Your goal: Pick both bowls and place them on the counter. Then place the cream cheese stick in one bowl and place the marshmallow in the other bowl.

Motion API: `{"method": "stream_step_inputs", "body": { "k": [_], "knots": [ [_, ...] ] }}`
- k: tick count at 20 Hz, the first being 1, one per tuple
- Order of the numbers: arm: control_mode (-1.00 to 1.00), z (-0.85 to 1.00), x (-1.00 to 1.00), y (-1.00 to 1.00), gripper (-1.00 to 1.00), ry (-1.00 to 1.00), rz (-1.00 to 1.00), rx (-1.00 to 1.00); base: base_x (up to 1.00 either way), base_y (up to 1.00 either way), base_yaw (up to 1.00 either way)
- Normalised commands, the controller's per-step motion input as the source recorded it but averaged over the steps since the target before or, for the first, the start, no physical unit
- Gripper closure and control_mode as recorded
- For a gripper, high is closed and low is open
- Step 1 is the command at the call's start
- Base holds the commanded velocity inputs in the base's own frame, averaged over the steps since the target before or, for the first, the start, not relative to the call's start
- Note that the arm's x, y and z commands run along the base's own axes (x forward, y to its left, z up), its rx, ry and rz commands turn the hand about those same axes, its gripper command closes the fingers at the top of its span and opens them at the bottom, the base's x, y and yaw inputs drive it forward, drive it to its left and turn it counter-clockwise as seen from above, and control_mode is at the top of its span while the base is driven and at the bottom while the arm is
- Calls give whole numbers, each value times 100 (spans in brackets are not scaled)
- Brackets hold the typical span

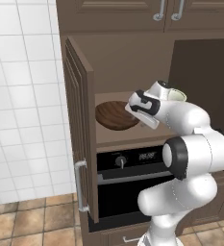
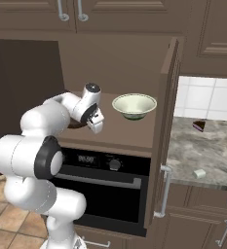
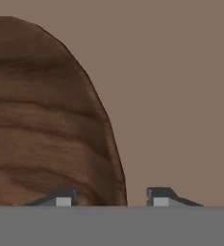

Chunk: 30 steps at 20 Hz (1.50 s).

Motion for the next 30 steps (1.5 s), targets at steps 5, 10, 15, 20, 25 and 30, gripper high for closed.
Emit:
{"method": "stream_step_inputs", "body": {
  "k": [5,10,15,20,25,30],
  "knots": [
    [-100,0,0,0,100,-1,0,0,0,0,0],
    [-100,0,-17,0,100,-6,0,0,0,0,0],
    [-100,0,-56,0,100,-17,0,1,0,0,0],
    [-100,14,-80,0,100,-18,-3,5,0,0,0],
    [-100,45,-69,-4,100,-9,-7,2,0,0,0],
    [-100,58,-63,-6,100,0,-11,2,0,0,0]
  ]
}}
